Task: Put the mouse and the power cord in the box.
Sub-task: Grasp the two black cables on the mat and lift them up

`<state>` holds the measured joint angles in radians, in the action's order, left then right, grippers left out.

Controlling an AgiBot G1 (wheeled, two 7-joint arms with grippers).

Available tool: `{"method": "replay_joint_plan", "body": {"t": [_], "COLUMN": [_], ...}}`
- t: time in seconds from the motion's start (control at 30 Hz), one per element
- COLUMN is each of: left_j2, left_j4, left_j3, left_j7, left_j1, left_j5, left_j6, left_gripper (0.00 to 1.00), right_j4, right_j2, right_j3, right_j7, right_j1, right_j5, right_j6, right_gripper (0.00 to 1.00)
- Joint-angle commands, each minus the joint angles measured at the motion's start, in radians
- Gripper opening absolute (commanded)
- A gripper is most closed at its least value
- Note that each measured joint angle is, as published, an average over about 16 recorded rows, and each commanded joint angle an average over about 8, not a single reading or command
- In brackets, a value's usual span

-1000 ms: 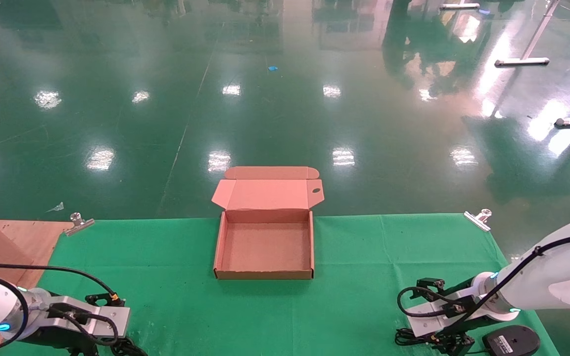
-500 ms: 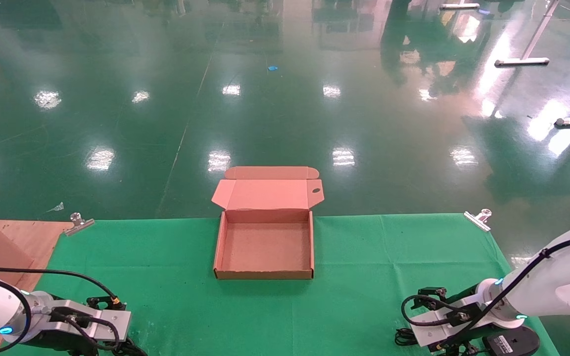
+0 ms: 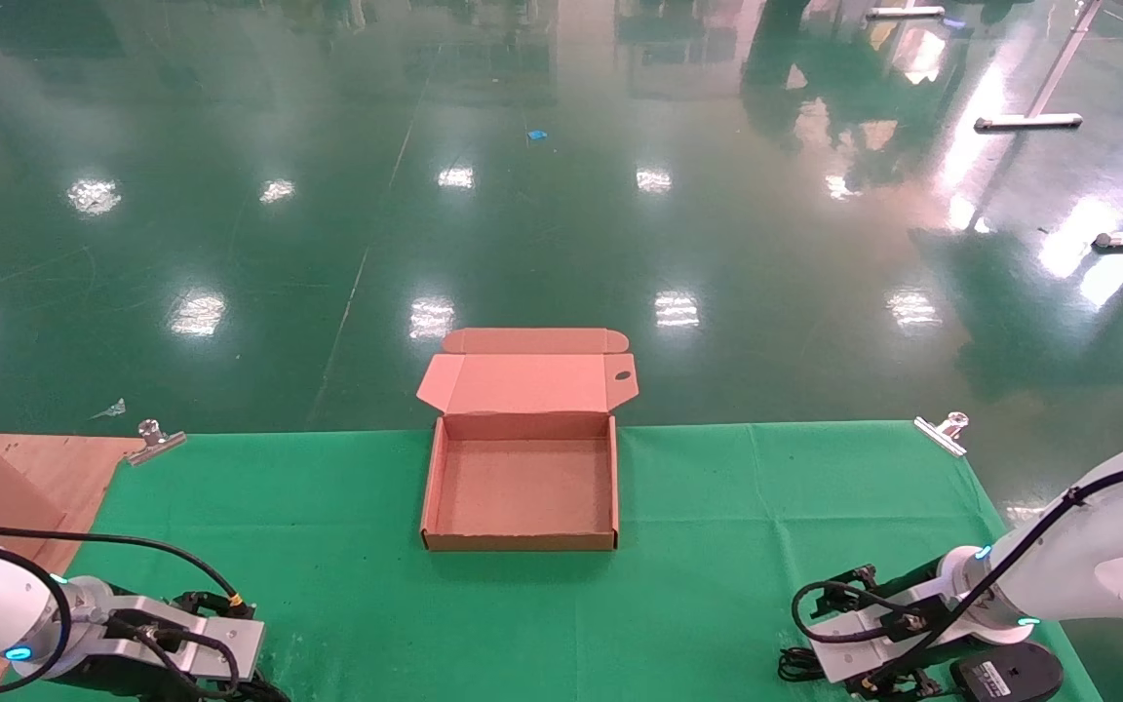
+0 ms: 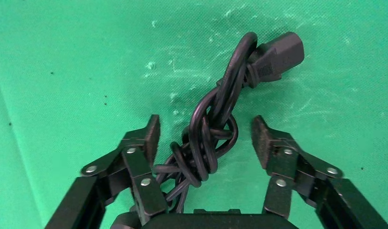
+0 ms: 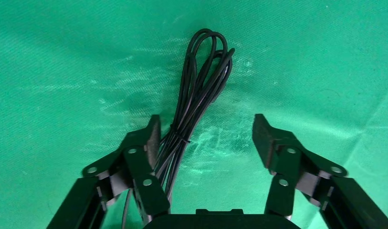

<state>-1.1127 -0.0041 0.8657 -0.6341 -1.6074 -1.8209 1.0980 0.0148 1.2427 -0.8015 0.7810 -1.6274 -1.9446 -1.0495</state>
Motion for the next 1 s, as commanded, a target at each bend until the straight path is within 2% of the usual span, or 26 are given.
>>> {"method": "replay_joint_plan", "body": {"t": [0.03,0.63,1.0], "left_j2": [0.000,0.001,0.005], "left_j4": [0.001,0.004,0.000], "left_j3": [0.000,0.000,-0.002], "left_j7": [0.000,-0.005,-0.003], "left_j1": [0.000,-0.003,-0.043], "left_j5": [0.000,-0.001,0.003], "left_j6": [-0.001,0.022,0.076], "left_gripper": [0.00,0.00,0.00], "right_j4": [-0.001,-0.012,-0.013], "right_j2": [0.000,-0.007,-0.036], "right_j3": [0.000,0.004,0.014], "right_j7": [0.004,0.018,0.020], "right_j1": [-0.001,-0.010,-0.053], "right_j5": [0.000,0.006,0.020], "right_j6": [0.000,-0.024,-0.066], "right_gripper": [0.00,0.00,0.00]}}
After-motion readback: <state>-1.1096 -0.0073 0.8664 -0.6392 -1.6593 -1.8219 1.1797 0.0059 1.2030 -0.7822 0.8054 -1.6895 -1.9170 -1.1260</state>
